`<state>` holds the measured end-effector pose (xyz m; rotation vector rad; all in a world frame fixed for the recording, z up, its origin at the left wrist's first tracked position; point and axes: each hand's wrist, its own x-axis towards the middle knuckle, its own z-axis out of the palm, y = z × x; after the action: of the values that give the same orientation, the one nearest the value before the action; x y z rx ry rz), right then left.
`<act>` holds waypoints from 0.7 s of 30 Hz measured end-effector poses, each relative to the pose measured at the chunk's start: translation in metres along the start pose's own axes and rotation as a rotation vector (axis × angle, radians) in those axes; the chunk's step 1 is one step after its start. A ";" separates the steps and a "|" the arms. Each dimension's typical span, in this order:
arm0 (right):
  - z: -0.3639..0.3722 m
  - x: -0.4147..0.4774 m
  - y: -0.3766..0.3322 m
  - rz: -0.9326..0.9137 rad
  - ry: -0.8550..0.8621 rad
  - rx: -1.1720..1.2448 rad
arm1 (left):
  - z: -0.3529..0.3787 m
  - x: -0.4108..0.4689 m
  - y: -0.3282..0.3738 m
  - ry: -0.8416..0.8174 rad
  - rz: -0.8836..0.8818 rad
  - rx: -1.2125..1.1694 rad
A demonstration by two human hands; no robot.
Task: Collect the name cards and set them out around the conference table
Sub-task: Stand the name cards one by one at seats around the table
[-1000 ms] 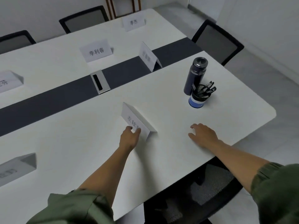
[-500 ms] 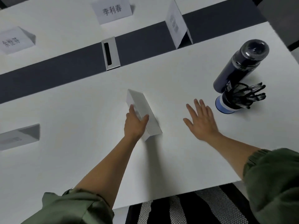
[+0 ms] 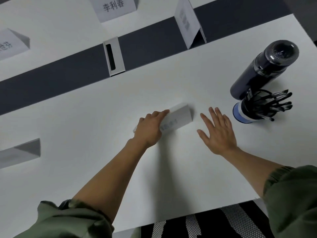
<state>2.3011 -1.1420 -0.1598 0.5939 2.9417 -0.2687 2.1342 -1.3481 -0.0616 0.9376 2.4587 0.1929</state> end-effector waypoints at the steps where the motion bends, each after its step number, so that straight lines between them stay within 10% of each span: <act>1: 0.000 0.000 0.001 0.000 0.001 0.002 | 0.000 0.004 0.002 0.012 0.023 0.035; 21: 0.010 0.004 0.007 0.000 0.011 -0.050 | 0.009 0.009 0.013 0.208 0.129 0.155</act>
<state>2.3008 -1.1360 -0.1709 0.5903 2.9496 -0.1915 2.1404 -1.3334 -0.0687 1.1983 2.6335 0.1521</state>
